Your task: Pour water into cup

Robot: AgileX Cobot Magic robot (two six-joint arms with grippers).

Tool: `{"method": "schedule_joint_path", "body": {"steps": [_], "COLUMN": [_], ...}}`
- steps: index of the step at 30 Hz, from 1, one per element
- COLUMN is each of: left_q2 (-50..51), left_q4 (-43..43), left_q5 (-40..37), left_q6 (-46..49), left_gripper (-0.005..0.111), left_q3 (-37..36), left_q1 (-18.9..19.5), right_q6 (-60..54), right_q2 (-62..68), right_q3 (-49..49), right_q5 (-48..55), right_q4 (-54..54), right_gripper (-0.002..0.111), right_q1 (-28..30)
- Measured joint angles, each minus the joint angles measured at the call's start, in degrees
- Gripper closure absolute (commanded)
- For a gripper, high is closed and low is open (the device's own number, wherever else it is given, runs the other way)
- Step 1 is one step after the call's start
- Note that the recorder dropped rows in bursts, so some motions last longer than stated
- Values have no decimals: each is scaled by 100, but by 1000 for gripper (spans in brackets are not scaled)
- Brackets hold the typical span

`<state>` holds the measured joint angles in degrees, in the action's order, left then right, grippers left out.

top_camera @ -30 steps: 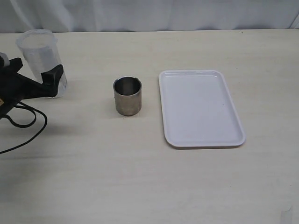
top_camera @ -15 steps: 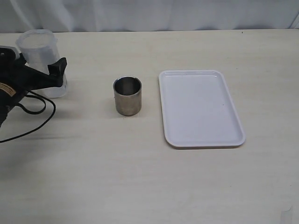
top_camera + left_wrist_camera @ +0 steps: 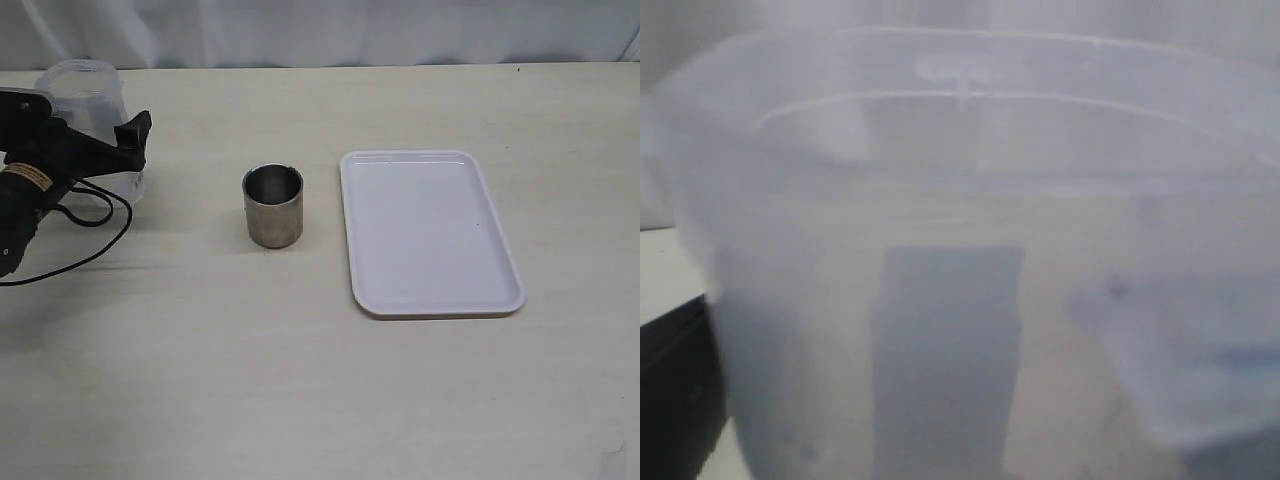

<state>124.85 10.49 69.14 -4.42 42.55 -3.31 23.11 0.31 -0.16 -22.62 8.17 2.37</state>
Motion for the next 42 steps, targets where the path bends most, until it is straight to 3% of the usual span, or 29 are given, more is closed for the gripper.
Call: {"method": "schedule_joint_path", "body": {"steps": [7, 17, 20, 23, 25, 30, 32, 37, 42], "left_q2": [28, 28, 28, 28, 28, 28, 28, 28, 28], "left_q4": [0, 62, 82, 82, 82, 95, 95, 95, 107], "left_q5": [0, -124, -183, -213, -213, -213, -213, -213, -213], "left_q6": [0, 0, 0, 0, 0, 0, 0, 0, 0], "left_gripper": [5, 107, 107, 107, 107, 107, 107, 107, 107], "left_q3": [36, 49, 64, 73, 73, 73, 73, 73, 73], "left_q1": [0, 0, 0, 0, 0, 0, 0, 0, 0], "right_q6": [0, 0, 0, 0, 0, 11, 26, 609, 1443], "right_q2": [0, 0, 0, 0, 0, 256, 614, 1854, 3566], "right_q3": [0, 0, 0, 0, 0, 0, -12, -409, -962], "right_q5": [15, 15, 15, -42, -141, -629, -766, -1009, -2176], "right_q4": [109, 109, 139, 337, 408, 618, 688, 1606, 3240], "right_gripper": [104, 104, 103, 94, 79, 20, 8, 4, 4], "right_q1": [0, 0, 0, 0, 0, 0, 0, 0, 0]}}
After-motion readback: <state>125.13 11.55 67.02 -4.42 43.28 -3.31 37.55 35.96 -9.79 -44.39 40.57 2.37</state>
